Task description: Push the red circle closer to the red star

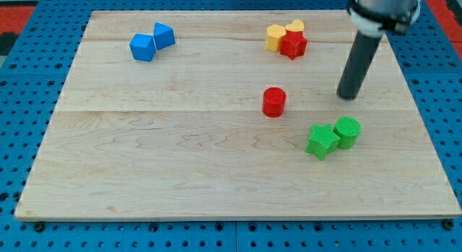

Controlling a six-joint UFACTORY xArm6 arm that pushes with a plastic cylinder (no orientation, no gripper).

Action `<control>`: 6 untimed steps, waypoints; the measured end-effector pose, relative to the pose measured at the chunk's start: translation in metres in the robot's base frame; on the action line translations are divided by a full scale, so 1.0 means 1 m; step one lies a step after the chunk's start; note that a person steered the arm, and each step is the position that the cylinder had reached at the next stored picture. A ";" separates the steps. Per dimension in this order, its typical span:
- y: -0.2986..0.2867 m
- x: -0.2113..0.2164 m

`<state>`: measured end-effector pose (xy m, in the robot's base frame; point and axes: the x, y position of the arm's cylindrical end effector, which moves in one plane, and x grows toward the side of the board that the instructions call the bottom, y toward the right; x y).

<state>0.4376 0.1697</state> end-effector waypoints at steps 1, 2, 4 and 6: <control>-0.076 0.006; -0.092 0.008; -0.172 -0.004; -0.103 -0.087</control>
